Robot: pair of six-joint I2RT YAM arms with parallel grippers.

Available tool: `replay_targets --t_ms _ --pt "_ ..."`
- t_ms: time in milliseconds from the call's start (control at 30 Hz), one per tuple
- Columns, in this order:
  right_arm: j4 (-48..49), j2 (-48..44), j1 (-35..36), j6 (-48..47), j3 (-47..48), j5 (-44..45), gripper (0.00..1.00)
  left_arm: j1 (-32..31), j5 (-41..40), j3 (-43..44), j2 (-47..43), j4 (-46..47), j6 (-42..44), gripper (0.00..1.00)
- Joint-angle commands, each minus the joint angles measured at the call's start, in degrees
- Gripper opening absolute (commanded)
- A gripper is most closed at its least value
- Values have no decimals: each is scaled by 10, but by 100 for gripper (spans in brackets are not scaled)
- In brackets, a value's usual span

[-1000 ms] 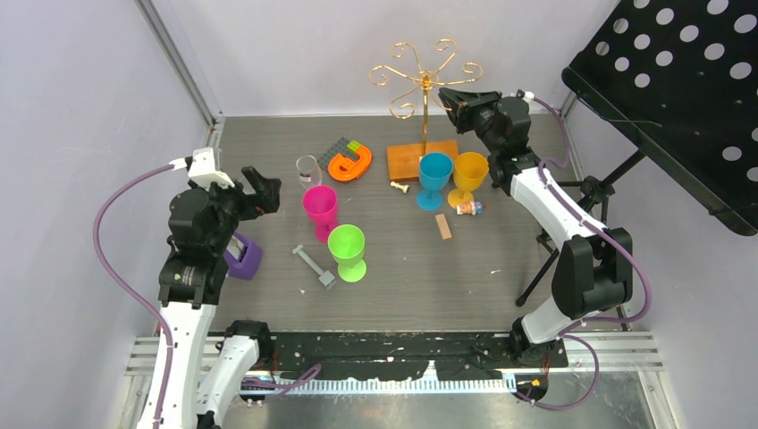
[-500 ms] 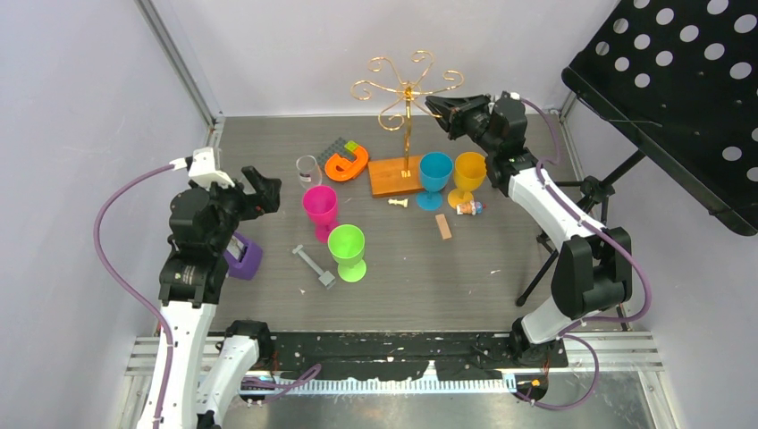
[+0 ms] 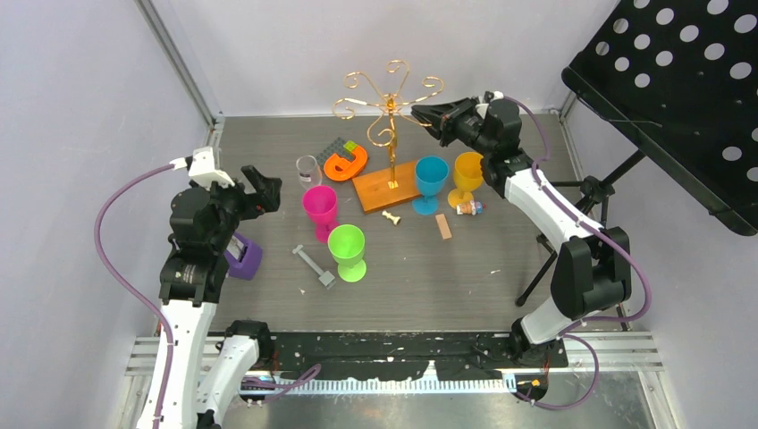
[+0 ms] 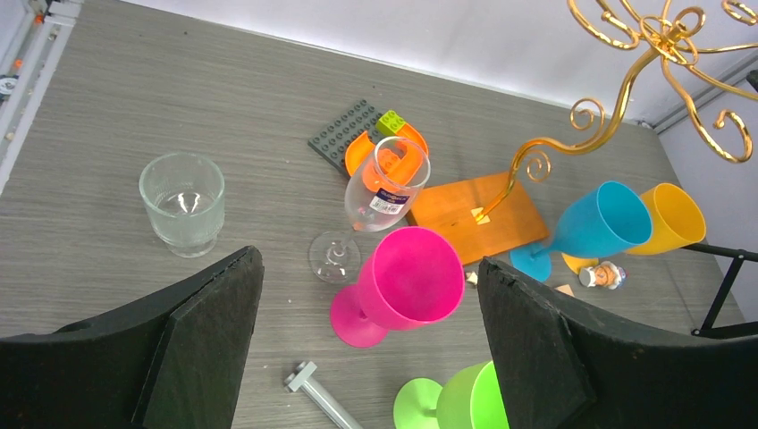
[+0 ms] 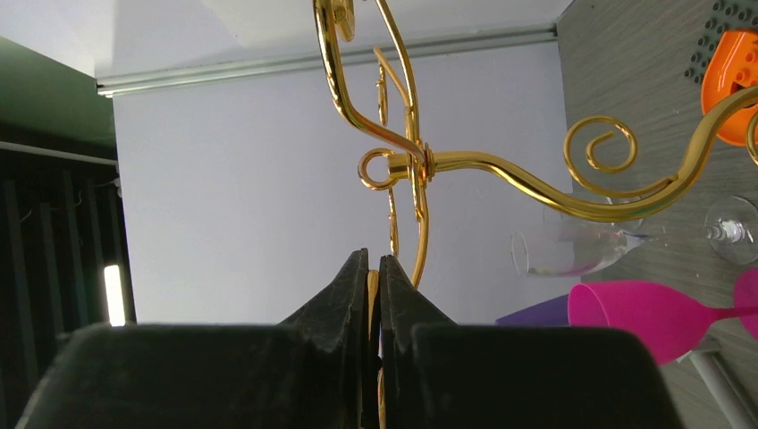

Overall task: Place the wine glass upside down on the wine glass rack
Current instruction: Move the wine rack to the center of the board.

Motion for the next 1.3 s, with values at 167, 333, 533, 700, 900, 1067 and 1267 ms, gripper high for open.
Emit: replay_targets --t_ms 167,333,533,700,900,1067,1267 --pt "77 -42 23 12 18 -58 6 -2 4 -2 1 18 -6 88" --pt "61 -49 27 -4 11 -63 6 -3 5 -8 0 19 -9 88" --pt "55 -43 27 -20 -4 -65 11 -2 6 -9 -2 19 -9 88" --pt "76 -31 27 -20 -10 -63 28 -2 2 -7 -2 14 -2 88" --pt "86 -18 27 -16 3 -61 44 -2 -2 -5 -1 14 1 88" --pt "84 -18 27 -20 9 -59 60 -2 -3 -7 1 13 4 88" --pt "71 -38 20 -42 -16 -45 70 -2 -4 -4 1 12 5 88"
